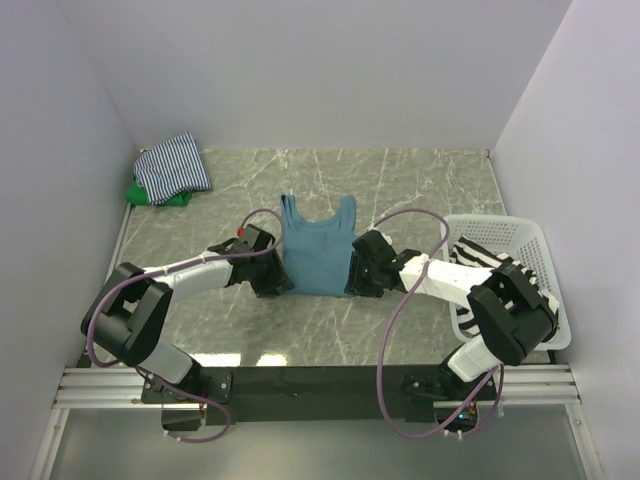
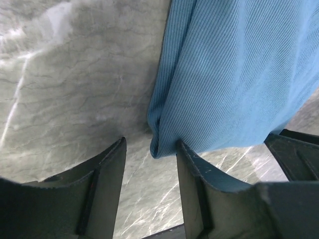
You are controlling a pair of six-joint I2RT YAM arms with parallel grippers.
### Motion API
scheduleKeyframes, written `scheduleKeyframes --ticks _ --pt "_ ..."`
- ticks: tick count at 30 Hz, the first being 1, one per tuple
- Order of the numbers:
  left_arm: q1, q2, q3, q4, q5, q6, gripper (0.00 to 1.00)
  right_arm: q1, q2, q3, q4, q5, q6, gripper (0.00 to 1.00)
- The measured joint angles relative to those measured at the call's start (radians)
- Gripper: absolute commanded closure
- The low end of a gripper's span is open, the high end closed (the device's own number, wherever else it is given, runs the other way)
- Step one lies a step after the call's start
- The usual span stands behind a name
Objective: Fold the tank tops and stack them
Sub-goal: Fold the tank top
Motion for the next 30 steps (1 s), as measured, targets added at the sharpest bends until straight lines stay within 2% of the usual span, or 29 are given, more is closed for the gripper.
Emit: scheduleKeyframes --ticks 8,10,11,14,15,17,19,20,30 --pt "-0.014 0.012 -0.015 0.047 -0.006 -0.032 0.58 0.001 -0.008 -0.034 0.069 -0.011 0.059 0.49" --pt "-0.016 0.012 -0.019 0.054 -0.010 -0.045 0.64 0.001 -0.008 -0.037 0.079 -0.011 0.069 0.51" --pt "-0.017 0.013 -0.019 0.056 -0.017 -0.047 0.72 0.001 -0.007 -0.039 0.085 -0.011 0.073 0.52" --pt "-0.019 0.018 -0.019 0.060 -0.029 -0.049 0.82 0.001 -0.006 -0.045 0.098 -0.011 0.079 0.64" --pt "-0.019 0.021 -0.019 0.061 -0.032 -0.048 0.90 0.002 -0.006 -0.047 0.101 -0.011 0.082 0.73" --pt "-0.019 0.024 -0.019 0.064 -0.035 -0.049 0.99 0.004 0.000 -0.050 0.103 -0.012 0.081 0.81" --pt "-0.019 0.025 -0.019 0.064 -0.035 -0.044 0.99 0.006 0.006 -0.050 0.106 -0.015 0.079 0.98" --pt "-0.019 0.025 -0.019 0.064 -0.035 -0.042 0.99 0.008 0.006 -0.050 0.107 -0.014 0.078 1.00" --pt "-0.049 -0.049 -0.056 -0.018 -0.032 -0.005 0.99 0.071 -0.031 -0.047 0.024 -0.010 0.048 1.00"
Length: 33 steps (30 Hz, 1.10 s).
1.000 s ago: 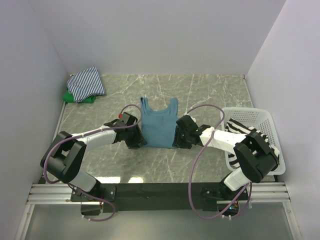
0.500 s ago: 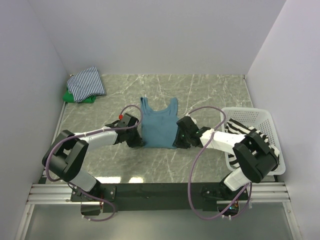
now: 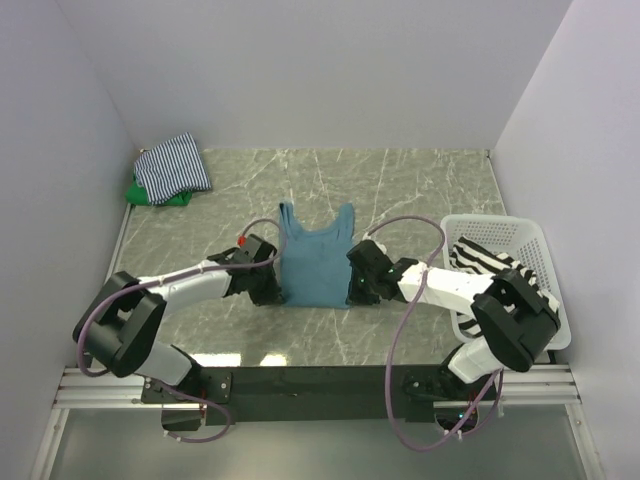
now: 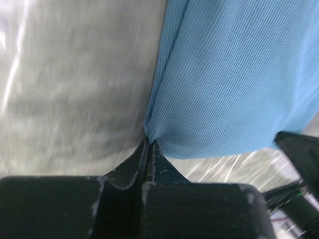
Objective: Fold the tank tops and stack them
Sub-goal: Fold the tank top
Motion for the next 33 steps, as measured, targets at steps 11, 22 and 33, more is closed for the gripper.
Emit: scheduleKeyframes --ticks 11,22,33 --pt "-0.165 -0.188 -0.035 -0.264 0.017 -0.016 0.99 0.187 -0.173 -0.037 -0.189 -0.040 0.018 1.00" --pt "-0.060 -0.271 0.206 -0.405 -0.019 0.037 0.99 0.155 -0.223 0.200 -0.367 0.018 -0.011 1.00" --pt "0.155 0.020 0.365 -0.245 0.029 0.069 0.99 -0.093 0.112 0.427 -0.279 -0.027 -0.150 1.00"
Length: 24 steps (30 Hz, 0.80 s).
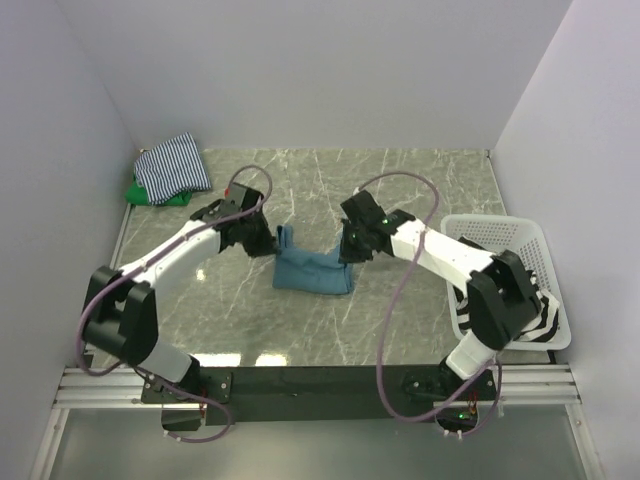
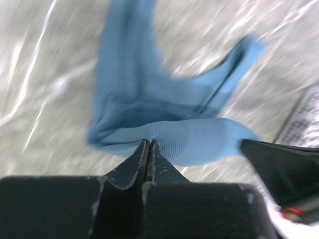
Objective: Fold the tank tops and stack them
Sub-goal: Fold the tank top
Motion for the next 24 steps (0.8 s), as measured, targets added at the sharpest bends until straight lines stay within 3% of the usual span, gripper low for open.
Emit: scheduleKeyframes --ticks 19,24 --pt "0.132 0.591 0.584 0.120 0.069 -0.003 0.99 -0.226 0.454 0.508 0.035 -0.149 -0.088 1.00" --pt "0.143 0.608 0.565 0.155 0.094 -0.009 0.99 -0.241 0.469 0.511 0.042 -0.161 -0.095 1.00"
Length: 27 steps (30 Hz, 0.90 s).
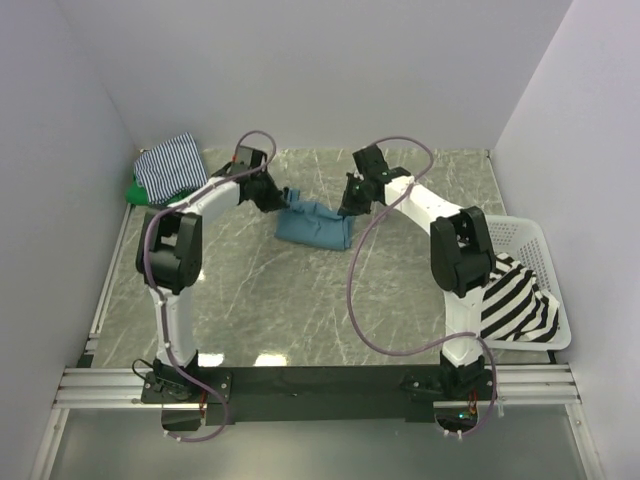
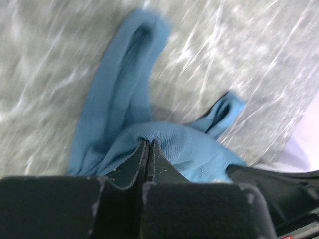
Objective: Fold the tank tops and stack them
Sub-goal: Fold the tank top
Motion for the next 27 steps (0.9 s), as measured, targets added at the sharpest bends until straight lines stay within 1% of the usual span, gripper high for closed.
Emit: scheduleKeyframes --ticks 1,2,6,8,12,15,18,22,27 --pt "0.000 -0.021 -0.039 0.013 0.001 -0.003 0.99 0.003 -0.013 -0.023 0.007 -0.001 -0.001 1.00" --pt "-0.002 -0.066 -0.121 0.050 0.004 -0.010 0.99 0.007 -0.031 -0.054 0.019 0.000 0.000 1.00" --pt "-0.014 -0.289 -0.443 0.065 0.015 -0.025 0.99 0.060 -0.193 -0.296 0.062 0.012 0.013 1.00" --pt "-0.039 -0.401 -0.558 0.046 0.014 -0.027 0.99 0.116 -0.296 -0.414 0.067 0.026 0.031 1.00" --pt "-0.140 -0.639 -0.775 0.045 -0.001 -0.047 0.99 0.251 -0.480 -0.605 0.102 0.047 0.083 1.00" --pt "-0.212 -0.791 -0.918 0.041 -0.021 -0.095 0.99 0.349 -0.593 -0.743 0.130 0.071 0.138 1.00" --pt "-0.272 -0.924 -1.032 0.013 -0.057 -0.157 0.99 0.436 -0.681 -0.870 0.141 0.105 0.205 1.00" --pt "-0.375 -1.107 -1.144 -0.040 -0.102 -0.258 0.99 0.555 -0.770 -0.983 0.140 0.151 0.301 1.00" --pt "-0.502 -1.227 -1.184 -0.119 -0.147 -0.360 0.99 0.712 -0.862 -1.049 0.118 0.198 0.423 1.00"
